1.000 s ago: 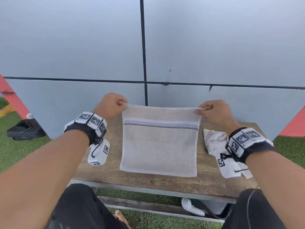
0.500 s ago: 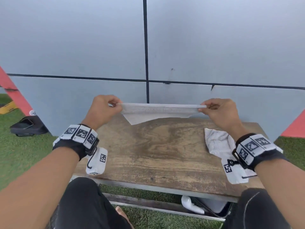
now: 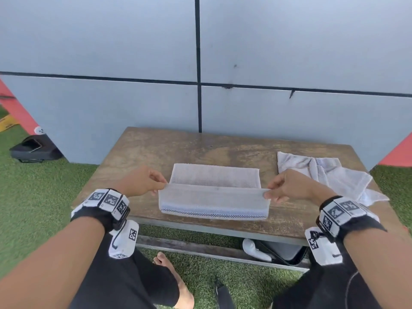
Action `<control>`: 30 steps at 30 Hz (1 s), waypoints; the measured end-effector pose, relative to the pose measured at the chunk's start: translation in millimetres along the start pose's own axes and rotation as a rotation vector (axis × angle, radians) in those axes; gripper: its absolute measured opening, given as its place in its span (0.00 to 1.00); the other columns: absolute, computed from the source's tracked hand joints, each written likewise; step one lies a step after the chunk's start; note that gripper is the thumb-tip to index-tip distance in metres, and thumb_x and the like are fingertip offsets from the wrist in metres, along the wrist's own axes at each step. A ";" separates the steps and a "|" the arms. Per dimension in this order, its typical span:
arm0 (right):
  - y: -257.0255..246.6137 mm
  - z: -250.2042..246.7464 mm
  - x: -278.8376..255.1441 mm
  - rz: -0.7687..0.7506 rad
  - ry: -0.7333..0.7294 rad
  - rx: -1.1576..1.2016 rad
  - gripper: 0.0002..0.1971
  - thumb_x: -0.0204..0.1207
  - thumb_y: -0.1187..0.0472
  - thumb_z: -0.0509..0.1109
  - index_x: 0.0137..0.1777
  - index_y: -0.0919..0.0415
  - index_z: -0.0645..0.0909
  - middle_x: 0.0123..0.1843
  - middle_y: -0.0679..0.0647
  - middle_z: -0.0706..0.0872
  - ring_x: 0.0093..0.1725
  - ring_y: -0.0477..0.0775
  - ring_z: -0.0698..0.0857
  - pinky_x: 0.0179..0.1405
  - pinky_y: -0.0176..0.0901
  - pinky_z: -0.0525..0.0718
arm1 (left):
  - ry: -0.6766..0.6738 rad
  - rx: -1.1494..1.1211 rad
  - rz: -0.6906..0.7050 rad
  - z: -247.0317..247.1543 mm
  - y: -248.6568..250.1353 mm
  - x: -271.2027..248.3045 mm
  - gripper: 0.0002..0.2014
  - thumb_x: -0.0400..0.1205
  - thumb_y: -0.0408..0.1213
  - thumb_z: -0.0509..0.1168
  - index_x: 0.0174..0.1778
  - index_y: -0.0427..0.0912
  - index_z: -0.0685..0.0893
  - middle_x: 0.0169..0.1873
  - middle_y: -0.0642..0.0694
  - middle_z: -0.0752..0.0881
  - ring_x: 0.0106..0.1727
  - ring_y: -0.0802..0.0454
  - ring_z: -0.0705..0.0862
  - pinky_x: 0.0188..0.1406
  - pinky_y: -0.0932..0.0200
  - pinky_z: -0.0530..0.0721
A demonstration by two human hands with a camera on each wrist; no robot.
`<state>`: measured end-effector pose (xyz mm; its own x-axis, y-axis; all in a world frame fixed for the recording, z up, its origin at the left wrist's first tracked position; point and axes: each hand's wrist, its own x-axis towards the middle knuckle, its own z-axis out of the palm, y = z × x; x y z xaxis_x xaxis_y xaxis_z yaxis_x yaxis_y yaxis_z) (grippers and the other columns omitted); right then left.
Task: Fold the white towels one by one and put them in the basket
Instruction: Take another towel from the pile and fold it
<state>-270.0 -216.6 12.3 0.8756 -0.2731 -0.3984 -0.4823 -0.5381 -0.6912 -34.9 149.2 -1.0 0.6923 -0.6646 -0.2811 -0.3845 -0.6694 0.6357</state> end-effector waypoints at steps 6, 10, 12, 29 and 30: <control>3.9 -0.3 32.6 0.017 0.191 0.155 0.06 0.72 0.56 0.81 0.46 0.58 0.92 0.41 0.54 0.94 0.39 0.50 0.92 0.48 0.41 0.91 | 0.172 -0.032 -0.019 2.6 7.4 38.5 0.04 0.82 0.35 0.72 0.46 0.43 0.93 0.40 0.49 0.94 0.31 0.65 0.88 0.31 0.72 0.84; 9.7 7.2 59.3 0.058 0.358 0.094 0.05 0.77 0.57 0.77 0.46 0.58 0.92 0.36 0.51 0.92 0.35 0.46 0.88 0.39 0.36 0.85 | 0.252 -0.016 -0.091 8.6 10.5 68.4 0.05 0.81 0.36 0.72 0.44 0.46 0.94 0.41 0.49 0.93 0.41 0.51 0.91 0.48 0.48 0.92; 10.6 12.8 71.7 0.093 0.423 0.065 0.05 0.79 0.58 0.76 0.44 0.57 0.91 0.34 0.50 0.89 0.33 0.44 0.85 0.31 0.34 0.77 | 0.283 0.031 -0.107 14.4 14.4 79.9 0.06 0.81 0.37 0.70 0.42 0.49 0.93 0.41 0.50 0.93 0.42 0.51 0.90 0.45 0.50 0.90; 23.1 41.3 127.3 0.195 0.596 0.037 0.06 0.76 0.57 0.77 0.51 0.57 0.87 0.43 0.50 0.88 0.47 0.50 0.84 0.50 0.41 0.77 | 0.403 0.016 -0.329 47.4 4.5 136.6 0.07 0.76 0.38 0.77 0.32 0.44 0.91 0.35 0.44 0.90 0.35 0.50 0.88 0.38 0.56 0.88; 23.1 42.9 127.2 0.194 0.601 0.045 0.06 0.76 0.58 0.77 0.51 0.58 0.88 0.42 0.50 0.88 0.46 0.51 0.84 0.48 0.41 0.76 | 0.401 0.016 -0.359 47.1 3.9 139.2 0.06 0.75 0.38 0.77 0.32 0.44 0.91 0.37 0.42 0.91 0.36 0.49 0.89 0.38 0.55 0.88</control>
<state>-170.9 -229.6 -80.2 0.6272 -0.7696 -0.1197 -0.6230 -0.4034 -0.6702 31.2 38.4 -71.5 0.9597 -0.2157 -0.1802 -0.0873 -0.8382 0.5384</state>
